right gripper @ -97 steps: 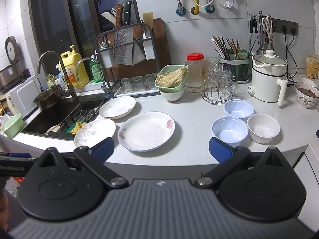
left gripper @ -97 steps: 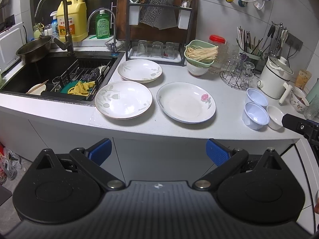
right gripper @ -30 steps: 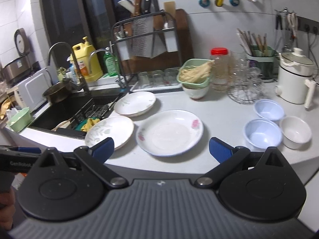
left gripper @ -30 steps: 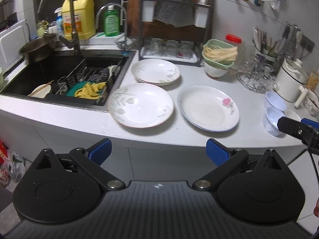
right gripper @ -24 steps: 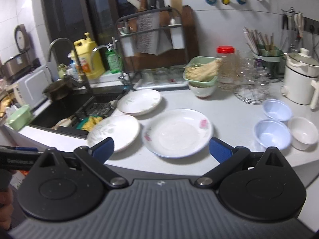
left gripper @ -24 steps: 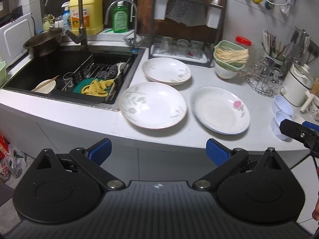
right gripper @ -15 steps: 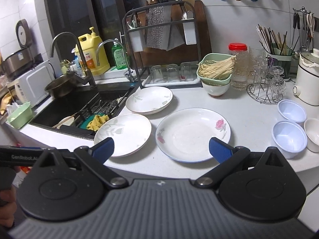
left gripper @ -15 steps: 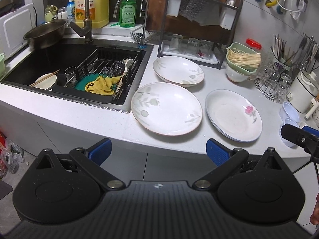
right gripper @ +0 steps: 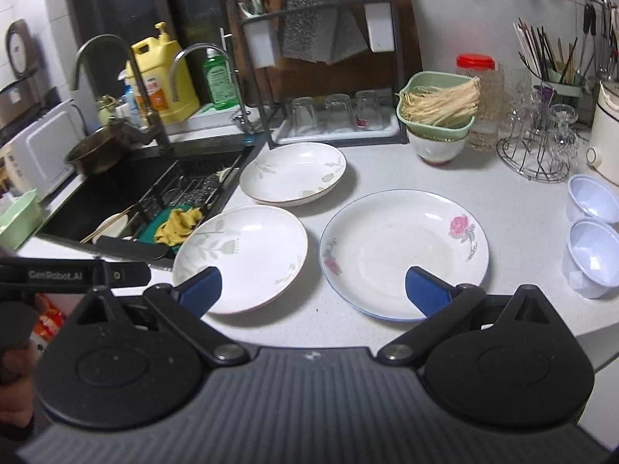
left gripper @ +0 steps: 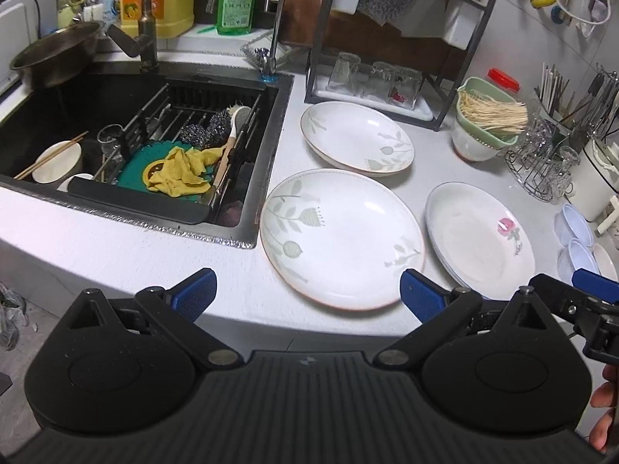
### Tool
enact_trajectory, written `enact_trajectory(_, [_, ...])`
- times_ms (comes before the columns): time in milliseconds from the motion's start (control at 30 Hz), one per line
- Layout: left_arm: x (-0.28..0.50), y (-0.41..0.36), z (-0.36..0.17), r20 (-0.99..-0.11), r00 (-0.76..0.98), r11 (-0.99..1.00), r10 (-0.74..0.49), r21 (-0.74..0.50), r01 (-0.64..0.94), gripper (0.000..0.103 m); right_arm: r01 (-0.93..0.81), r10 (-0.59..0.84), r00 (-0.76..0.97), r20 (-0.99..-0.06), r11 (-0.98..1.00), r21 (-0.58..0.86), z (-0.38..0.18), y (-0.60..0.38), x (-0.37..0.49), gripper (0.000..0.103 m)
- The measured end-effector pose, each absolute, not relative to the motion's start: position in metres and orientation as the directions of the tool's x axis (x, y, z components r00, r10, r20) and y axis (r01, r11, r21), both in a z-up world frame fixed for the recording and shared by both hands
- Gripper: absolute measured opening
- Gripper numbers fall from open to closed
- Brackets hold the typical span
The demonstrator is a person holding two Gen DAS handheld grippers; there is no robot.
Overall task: Organize plates and bowls
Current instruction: 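Move both grippers toward the rim of the nearer leaf-pattern plate, then close both grippers on the leaf-pattern plate's rim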
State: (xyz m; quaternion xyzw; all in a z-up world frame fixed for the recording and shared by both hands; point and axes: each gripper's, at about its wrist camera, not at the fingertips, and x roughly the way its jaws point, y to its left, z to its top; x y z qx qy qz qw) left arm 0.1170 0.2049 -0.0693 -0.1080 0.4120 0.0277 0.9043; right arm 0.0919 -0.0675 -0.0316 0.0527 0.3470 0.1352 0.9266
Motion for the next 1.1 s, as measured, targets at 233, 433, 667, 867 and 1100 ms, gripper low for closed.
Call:
enact_trajectory(233, [0.163,0.224,-0.088,-0.768,0.636,0.980,-0.081,-0.177,-0.089,0.102,-0.162,0.280,0.704,-0.653,0.958,0.236,-0.046,-0.052,0.120,0.103])
enact_trajectory(433, [0.200,0.245,-0.107,-0.793,0.594,0.974,-0.138,-0.218,-0.064,0.102,-0.116,0.289,0.659,-0.694,0.951,0.286,-0.065,-0.039,0.138,0.096])
enact_trajectory(667, [0.234,0.254,-0.127,-0.805,0.562,0.978,-0.192,-0.206,0.039,0.102,-0.015,0.262,0.615,-0.744,0.947,0.321,-0.088,-0.025,0.156,0.081])
enact_trajectory(867, [0.256,0.266,-0.140,-0.797,0.539,0.960,-0.274,-0.264,0.097,0.101,0.053,0.237,0.615,-0.752,0.939,0.339,-0.097,-0.013,0.163,0.076])
enact_trajectory(1100, [0.275,0.268,-0.143,-0.792,0.522,0.949,-0.315,-0.262,0.176,0.096,0.132,0.216,0.597,-0.773,0.924,0.360,-0.107,0.001,0.178,0.041])
